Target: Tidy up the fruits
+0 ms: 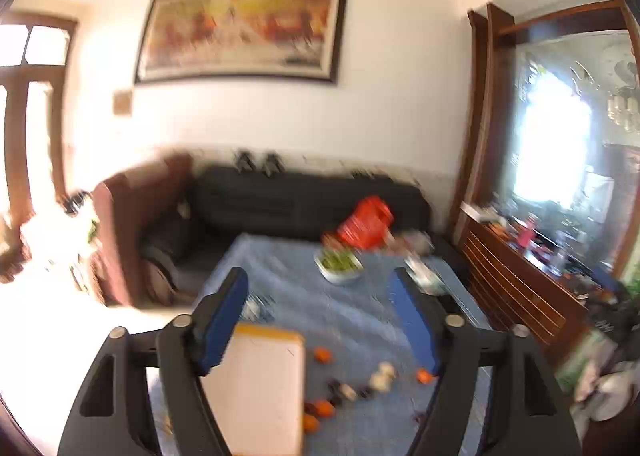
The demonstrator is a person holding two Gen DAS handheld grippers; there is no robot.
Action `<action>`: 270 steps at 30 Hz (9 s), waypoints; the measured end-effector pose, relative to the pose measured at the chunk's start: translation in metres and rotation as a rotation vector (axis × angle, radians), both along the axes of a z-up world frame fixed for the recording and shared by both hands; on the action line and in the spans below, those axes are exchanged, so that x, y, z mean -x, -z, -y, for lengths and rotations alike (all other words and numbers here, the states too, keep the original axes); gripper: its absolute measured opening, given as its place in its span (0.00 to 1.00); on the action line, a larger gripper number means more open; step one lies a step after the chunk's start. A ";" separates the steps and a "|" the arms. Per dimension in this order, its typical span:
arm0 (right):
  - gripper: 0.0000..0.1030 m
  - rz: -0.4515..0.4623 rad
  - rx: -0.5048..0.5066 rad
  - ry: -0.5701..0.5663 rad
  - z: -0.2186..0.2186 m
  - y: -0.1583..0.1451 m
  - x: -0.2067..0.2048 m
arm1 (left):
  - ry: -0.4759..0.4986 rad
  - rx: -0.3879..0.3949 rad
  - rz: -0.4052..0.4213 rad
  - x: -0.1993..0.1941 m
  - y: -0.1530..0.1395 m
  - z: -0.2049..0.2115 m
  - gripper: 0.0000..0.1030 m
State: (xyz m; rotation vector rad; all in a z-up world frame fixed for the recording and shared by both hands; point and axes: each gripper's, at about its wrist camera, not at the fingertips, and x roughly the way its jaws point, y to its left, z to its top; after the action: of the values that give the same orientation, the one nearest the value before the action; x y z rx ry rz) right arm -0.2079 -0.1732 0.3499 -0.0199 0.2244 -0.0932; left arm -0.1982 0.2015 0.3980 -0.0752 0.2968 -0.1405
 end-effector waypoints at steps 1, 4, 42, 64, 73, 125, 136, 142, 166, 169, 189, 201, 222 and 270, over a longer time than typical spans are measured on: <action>1.00 0.039 0.009 0.004 -0.001 -0.020 0.005 | -0.017 -0.012 0.033 0.001 -0.011 -0.007 0.86; 1.00 0.043 0.006 -0.004 -0.004 -0.058 0.001 | -0.013 -0.011 0.047 -0.005 -0.013 -0.025 0.92; 0.51 -0.780 -0.102 -0.368 -0.048 0.333 -0.103 | 0.339 -0.266 -0.709 -0.219 0.373 0.214 0.56; 0.31 -0.675 0.226 -0.286 -0.115 0.284 -0.089 | 0.036 -0.032 -0.515 -0.143 0.287 0.064 0.33; 0.31 -0.590 0.195 -0.521 -0.205 0.242 -0.082 | -0.219 -0.018 -0.489 -0.110 0.295 -0.038 0.33; 0.50 -0.615 -0.246 -0.358 -0.074 0.268 -0.138 | -0.136 -0.093 -0.453 -0.101 0.295 0.010 0.74; 0.50 -0.638 -0.401 -0.161 0.030 0.304 -0.177 | 0.168 -0.040 -0.605 -0.180 0.322 0.127 0.73; 0.50 -0.687 -0.372 -0.188 0.026 0.324 -0.196 | 0.221 -0.091 -0.681 -0.222 0.353 0.180 0.70; 0.39 -0.664 -0.335 -0.192 0.016 0.332 -0.188 | 0.334 -0.093 -0.683 -0.241 0.379 0.237 0.33; 0.39 -0.650 -0.347 -0.193 0.017 0.326 -0.182 | 0.311 -0.064 -0.664 -0.232 0.367 0.223 0.33; 0.40 -0.662 -0.206 -0.662 -0.206 0.265 -0.148 | -0.284 -0.072 -0.450 -0.113 0.304 -0.041 0.34; 0.41 -0.718 0.015 -0.724 -0.324 0.297 -0.147 | -0.361 0.052 -0.502 -0.113 0.329 -0.120 0.34; 0.52 -0.623 -0.109 -0.644 -0.264 0.260 -0.150 | -0.345 0.142 -0.424 -0.084 0.297 -0.110 0.70; 0.33 -0.698 -0.382 -0.413 -0.098 0.333 -0.198 | 0.333 -0.428 -0.649 -0.163 0.374 0.120 0.70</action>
State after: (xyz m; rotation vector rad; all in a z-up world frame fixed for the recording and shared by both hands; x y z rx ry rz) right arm -0.0103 -0.0754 0.0168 0.2851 0.9261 0.3769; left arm -0.0354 0.0818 0.0243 0.3638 0.9814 -0.3807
